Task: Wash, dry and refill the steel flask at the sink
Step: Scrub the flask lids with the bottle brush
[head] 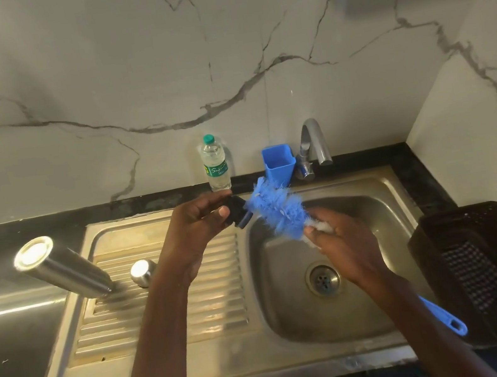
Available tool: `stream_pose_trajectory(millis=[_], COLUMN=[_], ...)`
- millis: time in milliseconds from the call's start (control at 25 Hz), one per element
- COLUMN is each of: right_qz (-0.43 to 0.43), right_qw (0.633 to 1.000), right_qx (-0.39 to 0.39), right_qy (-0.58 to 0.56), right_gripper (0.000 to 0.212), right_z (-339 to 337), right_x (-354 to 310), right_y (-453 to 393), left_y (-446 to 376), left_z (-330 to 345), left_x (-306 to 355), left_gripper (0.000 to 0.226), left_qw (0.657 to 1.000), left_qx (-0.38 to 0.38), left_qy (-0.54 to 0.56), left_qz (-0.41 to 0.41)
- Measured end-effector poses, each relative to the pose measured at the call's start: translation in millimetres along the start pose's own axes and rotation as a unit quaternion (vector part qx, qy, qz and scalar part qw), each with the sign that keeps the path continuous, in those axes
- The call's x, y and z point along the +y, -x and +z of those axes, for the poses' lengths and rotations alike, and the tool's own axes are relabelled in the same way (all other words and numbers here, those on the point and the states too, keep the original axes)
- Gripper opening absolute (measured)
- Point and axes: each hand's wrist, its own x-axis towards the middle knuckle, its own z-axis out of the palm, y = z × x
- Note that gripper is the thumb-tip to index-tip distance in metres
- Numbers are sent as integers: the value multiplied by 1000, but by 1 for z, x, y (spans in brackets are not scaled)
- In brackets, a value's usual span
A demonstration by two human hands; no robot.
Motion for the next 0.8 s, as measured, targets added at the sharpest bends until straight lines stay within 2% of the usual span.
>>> stream_pose_trajectory(millis=[120,280,360,480,600,680,800], right_qz=[3,11,16,-37,-78,-49,-25], right_qw=[1000,999,998,990,987,991,994], right_qx=[26,8,50,100,73,49,67], right_qy=[-16,43,42,93,123,111,83], right_gripper=[44,49,47,45,42,42,43], right_z=[-2,0,-1,-8,0,3,-1], right_x=[2,0,1,1,-8,-8,-1], right_y=[2,6,6,11,13,9,7], left_y=[-2,-4,-3,-4,-6,-5,-4], left_z=[3,5,6,4,9,13,12], left_x=[-5,-9,-9,-9,-8,-10,-14], left_gripper=[34,34,34,33,33,33,30], left_qw=[1000,1000,1000,999,999,999,997], left_qx=[3,6,12,36,32,35,49], left_qy=[4,10,14,17,16,18,63], left_qz=[2,4,3,5,5,3,-8])
